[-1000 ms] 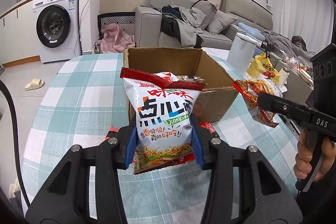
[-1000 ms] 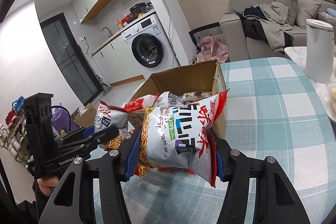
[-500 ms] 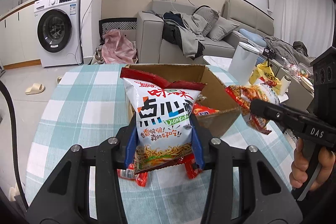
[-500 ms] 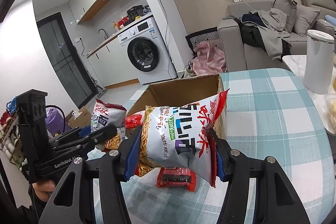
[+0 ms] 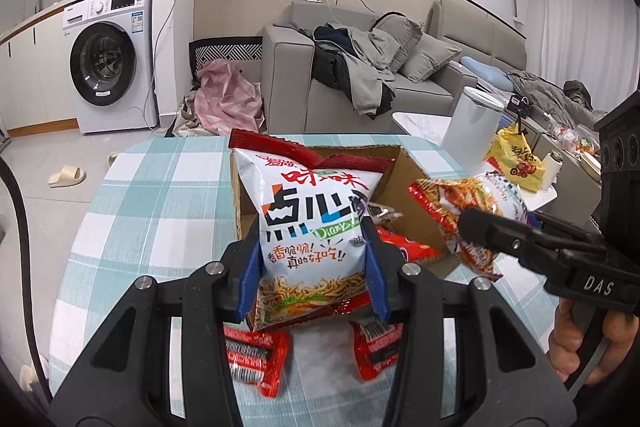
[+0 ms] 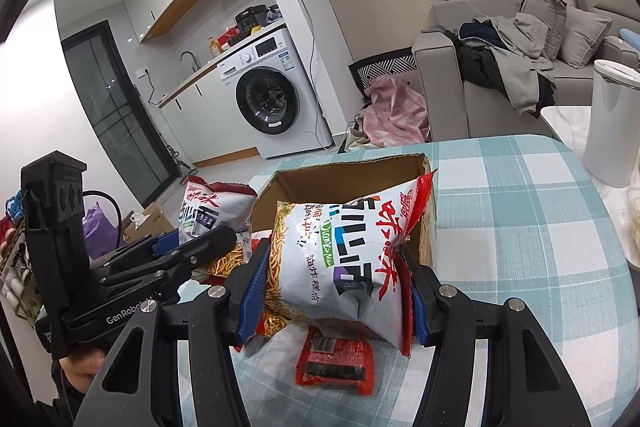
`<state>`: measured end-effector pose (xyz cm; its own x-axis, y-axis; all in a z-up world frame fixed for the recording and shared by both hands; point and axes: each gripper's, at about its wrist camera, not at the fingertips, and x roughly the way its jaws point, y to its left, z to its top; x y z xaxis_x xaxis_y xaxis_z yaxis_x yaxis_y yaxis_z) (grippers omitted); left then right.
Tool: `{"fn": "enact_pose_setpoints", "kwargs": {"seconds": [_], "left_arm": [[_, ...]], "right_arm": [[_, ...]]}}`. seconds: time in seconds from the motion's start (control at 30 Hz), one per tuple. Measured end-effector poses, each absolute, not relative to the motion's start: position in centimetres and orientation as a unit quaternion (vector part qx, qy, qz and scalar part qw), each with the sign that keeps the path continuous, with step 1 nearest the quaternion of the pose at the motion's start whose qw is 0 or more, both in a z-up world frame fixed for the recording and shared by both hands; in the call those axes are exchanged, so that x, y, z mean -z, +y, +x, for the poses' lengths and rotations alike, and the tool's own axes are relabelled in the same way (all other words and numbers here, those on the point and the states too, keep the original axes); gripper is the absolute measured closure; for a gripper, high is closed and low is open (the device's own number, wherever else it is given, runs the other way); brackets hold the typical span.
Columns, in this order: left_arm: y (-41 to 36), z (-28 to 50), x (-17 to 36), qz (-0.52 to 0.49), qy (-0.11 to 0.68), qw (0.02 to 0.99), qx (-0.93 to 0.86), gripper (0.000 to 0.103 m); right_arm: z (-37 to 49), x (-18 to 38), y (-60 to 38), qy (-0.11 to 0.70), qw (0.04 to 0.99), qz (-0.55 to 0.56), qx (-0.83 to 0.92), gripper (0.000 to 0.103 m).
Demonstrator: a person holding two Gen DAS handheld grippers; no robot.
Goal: Organize snacks
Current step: 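Lift both noodle bags and carry them over the cardboard box, then lower both noodle bags into the box and open both grippers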
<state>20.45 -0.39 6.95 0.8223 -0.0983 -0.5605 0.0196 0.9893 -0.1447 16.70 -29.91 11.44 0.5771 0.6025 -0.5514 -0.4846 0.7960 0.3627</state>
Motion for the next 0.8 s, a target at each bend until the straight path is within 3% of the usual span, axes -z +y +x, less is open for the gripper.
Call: {"fn": "enact_pose_setpoints", "kwargs": {"seconds": [0.8], "left_arm": [[0.0, 26.9, -3.7, -0.058, 0.316, 0.947, 0.018, 0.061]], "right_arm": [[22.2, -8.5, -27.7, 0.383, 0.868, 0.102, -0.300, 0.045]]}}
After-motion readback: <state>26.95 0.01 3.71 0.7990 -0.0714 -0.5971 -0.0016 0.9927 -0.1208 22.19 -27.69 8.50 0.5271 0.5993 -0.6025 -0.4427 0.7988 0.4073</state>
